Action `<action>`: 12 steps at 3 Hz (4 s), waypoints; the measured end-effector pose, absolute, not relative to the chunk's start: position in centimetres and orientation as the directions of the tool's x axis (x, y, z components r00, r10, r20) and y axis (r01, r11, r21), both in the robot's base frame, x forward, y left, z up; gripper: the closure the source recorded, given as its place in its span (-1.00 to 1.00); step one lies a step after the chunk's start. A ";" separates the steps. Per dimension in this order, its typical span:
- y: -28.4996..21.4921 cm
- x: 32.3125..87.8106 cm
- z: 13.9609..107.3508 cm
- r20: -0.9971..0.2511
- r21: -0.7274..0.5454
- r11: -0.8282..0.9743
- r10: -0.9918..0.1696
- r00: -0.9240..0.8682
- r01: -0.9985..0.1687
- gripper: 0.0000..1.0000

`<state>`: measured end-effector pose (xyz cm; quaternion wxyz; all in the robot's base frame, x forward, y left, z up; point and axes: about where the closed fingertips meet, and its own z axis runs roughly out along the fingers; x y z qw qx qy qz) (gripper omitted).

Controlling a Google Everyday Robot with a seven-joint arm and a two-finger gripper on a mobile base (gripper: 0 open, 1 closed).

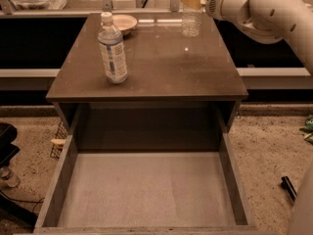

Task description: Pick water bottle from top drawer and place on counter

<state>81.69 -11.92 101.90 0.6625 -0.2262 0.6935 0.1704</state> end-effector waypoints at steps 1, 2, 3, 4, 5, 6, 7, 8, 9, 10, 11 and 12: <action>-13.7 84.5 100.5 -0.997 -0.070 0.859 -0.082 -0.002 -0.507 1.00; -13.7 84.5 100.5 -0.997 -0.070 0.859 -0.082 -0.002 -0.507 1.00; -11.7 86.4 99.5 -0.997 -0.070 0.841 -0.081 0.003 -0.536 1.00; -10.0 88.6 98.3 -0.997 -0.072 0.827 -0.081 0.007 -0.558 1.00; -9.3 89.5 96.6 -0.992 -0.099 0.820 -0.124 -0.006 -0.564 1.00; -9.3 89.9 94.6 -0.989 -0.100 0.819 -0.146 -0.037 -0.565 1.00; -9.4 90.1 92.9 -0.990 -0.061 0.825 -0.123 -0.074 -0.562 1.00; -9.6 90.1 91.3 -0.991 0.017 0.832 -0.060 -0.121 -0.555 1.00; -9.6 90.1 91.8 -0.991 0.018 0.832 -0.060 -0.121 -0.555 0.97; -9.6 90.1 91.8 -0.991 0.018 0.832 -0.060 -0.121 -0.555 0.52; -9.5 90.1 91.9 -0.991 0.018 0.832 -0.060 -0.121 -0.555 0.05; -9.5 90.1 91.9 -0.991 0.018 0.832 -0.060 -0.121 -0.555 -0.41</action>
Offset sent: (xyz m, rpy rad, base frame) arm 0.0221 -0.0150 -0.0111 0.0023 -0.0176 -0.0305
